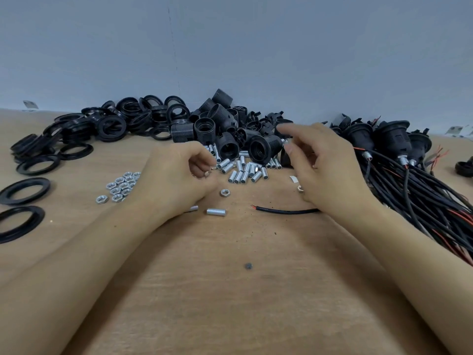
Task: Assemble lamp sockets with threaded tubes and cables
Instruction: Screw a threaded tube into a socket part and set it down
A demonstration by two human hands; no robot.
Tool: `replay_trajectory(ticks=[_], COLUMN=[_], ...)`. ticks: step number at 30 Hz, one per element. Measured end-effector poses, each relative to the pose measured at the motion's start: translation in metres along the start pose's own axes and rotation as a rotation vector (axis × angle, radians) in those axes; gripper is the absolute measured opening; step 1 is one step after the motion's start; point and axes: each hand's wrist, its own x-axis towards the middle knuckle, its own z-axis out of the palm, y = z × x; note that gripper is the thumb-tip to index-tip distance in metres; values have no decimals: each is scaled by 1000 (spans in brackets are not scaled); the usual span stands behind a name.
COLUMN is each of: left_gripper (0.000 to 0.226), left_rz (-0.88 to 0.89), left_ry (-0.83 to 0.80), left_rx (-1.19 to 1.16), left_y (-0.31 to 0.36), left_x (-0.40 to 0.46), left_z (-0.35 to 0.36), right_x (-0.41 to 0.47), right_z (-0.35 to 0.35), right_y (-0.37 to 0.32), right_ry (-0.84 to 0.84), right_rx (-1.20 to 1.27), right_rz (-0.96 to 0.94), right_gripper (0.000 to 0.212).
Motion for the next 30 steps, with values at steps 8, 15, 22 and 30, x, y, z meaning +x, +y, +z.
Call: replay_trajectory(ticks=[8,15,22,30], left_gripper=[10,13,15,18], left_rz=[-226,-248,-264,-289], left_ry=[-154,-255,-252,-297], left_rx=[-1032,-1216,-1238,-1223], left_y=[24,31,29,27], left_x=[-1,-5,-4,-5], left_z=[6,8,9,10], right_x=[-7,-11,-13,-13], right_z=[1,4,3,2], right_y=[-32,-40,-35,-30], right_ry=[-81,-68,-119,-57], right_rx=[817,801,588,361], right_rz=[310,218,8,-142], right_gripper=[5,4,21,21])
